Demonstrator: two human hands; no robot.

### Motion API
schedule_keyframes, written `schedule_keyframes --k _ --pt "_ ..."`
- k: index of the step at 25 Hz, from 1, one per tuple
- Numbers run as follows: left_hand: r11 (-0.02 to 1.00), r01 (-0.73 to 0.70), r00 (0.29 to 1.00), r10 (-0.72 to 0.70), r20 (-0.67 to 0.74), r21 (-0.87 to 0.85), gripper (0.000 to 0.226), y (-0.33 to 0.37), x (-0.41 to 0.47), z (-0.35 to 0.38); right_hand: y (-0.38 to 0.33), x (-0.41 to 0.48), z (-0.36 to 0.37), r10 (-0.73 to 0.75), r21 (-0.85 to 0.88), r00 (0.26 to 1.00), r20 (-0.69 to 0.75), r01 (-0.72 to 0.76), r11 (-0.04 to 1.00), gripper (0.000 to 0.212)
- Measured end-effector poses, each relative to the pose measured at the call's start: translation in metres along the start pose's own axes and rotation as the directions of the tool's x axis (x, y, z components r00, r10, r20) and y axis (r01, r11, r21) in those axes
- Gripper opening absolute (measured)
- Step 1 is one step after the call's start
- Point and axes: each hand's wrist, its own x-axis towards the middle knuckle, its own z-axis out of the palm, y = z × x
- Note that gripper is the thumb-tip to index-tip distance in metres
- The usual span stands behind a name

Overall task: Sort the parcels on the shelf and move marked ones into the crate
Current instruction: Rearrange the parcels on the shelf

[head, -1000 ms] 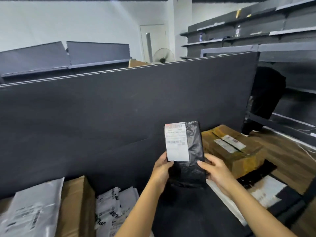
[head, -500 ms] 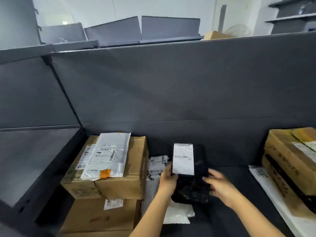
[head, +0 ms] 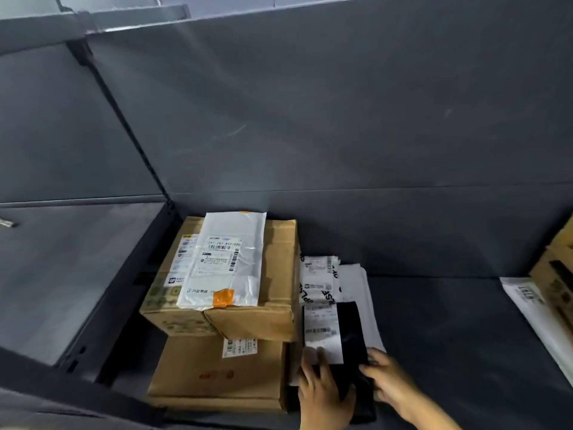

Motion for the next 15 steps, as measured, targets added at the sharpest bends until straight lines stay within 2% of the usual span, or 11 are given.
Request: schedule_keyframes --k 3,4,5,6,7,9,11,13,14,15 --pt "0.999 -0.040 0.999 0.040 0.001 -0.015 0.097 -0.007 0.015 0.003 -0.005 0.006 0.011 0.005 -0.032 1.000 -0.014 -0.005 0.999 0.026" --pt "1.000 -0.002 1.000 0.003 0.029 -0.025 0.097 -0.007 0.017 -0.004 -0.009 0.007 0.016 0.008 -0.047 1.000 -0.017 -0.009 0.999 0.026" --pt "0.998 0.059 0.985 -0.056 0.166 -0.014 0.102 -0.001 0.020 -0.018 -0.013 0.007 0.020 0.013 -0.063 1.000 -0.014 -0.014 0.998 0.028" --pt "0.996 0.090 0.967 -0.083 0.242 -0.020 0.107 0.001 0.024 -0.029 -0.015 0.006 0.024 0.024 -0.080 1.000 -0.007 -0.024 0.997 0.030" --pt "0.993 0.111 0.969 -0.097 0.228 -0.048 0.106 0.003 0.027 -0.034 -0.016 0.007 0.026 0.041 -0.094 0.999 0.003 -0.041 0.995 0.032" --pt "0.994 0.096 0.995 -0.095 0.023 -0.058 0.097 -0.001 0.034 -0.030 -0.015 0.009 0.028 0.074 -0.118 0.997 0.023 -0.071 0.990 0.032" --pt "0.994 0.040 0.992 -0.028 0.123 -0.097 0.099 -0.011 0.039 -0.019 -0.016 0.009 0.028 0.074 -0.143 0.997 0.022 -0.071 0.987 0.028" --pt "0.990 -0.025 1.000 0.027 0.011 -0.140 0.097 -0.011 0.041 0.009 -0.017 0.011 0.029 0.059 -0.161 0.998 0.021 -0.055 0.985 0.021" --pt "0.993 -0.063 0.998 0.062 -0.005 -0.097 0.082 -0.012 0.043 0.011 -0.018 0.013 0.031 0.048 -0.176 0.999 0.018 -0.044 0.983 0.017" --pt "0.992 -0.098 0.992 0.091 -0.092 -0.074 0.070 -0.015 0.046 0.008 -0.020 0.014 0.033 0.035 -0.213 0.999 0.015 -0.031 0.977 0.014"
